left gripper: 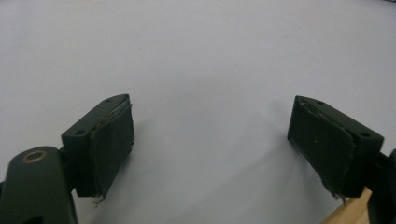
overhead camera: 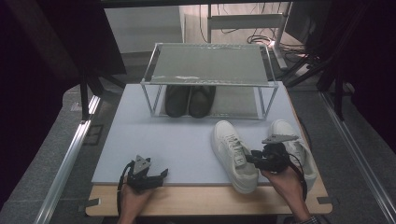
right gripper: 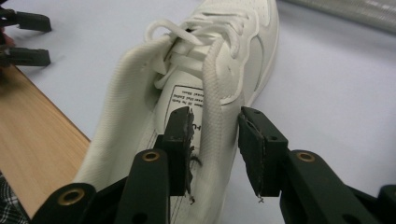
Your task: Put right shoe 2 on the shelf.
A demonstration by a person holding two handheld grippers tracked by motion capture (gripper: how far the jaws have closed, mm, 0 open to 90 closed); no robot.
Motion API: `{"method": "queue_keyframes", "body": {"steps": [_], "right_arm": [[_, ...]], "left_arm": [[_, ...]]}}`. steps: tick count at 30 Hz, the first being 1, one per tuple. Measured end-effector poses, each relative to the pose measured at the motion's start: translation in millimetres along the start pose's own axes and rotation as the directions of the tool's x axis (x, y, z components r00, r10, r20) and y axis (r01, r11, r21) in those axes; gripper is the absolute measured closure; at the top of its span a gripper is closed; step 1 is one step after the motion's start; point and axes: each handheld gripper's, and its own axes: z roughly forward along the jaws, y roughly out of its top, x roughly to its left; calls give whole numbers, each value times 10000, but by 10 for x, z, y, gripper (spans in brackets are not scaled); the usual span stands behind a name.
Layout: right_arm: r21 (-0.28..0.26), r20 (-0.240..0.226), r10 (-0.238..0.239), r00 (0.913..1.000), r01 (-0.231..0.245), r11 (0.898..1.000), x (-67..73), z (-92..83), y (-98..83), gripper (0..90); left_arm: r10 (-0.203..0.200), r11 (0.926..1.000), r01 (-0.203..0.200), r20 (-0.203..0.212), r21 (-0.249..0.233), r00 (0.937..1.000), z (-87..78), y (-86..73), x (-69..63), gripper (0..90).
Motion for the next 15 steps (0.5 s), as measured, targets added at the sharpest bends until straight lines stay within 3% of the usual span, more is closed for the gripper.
{"method": "queue_keyframes", "body": {"steps": [8,15], "right_arm": [[166,49,215,9998,-215,9996,-28,66,18,733],[332,-499,700,9963,-684,9971,-101,75,38,801]], "left_arm": [[-4,10000,4,-4,0,10000,0,0,0,147],[-3,10000,3,-3,3,10000,0,0,0,147]]}}
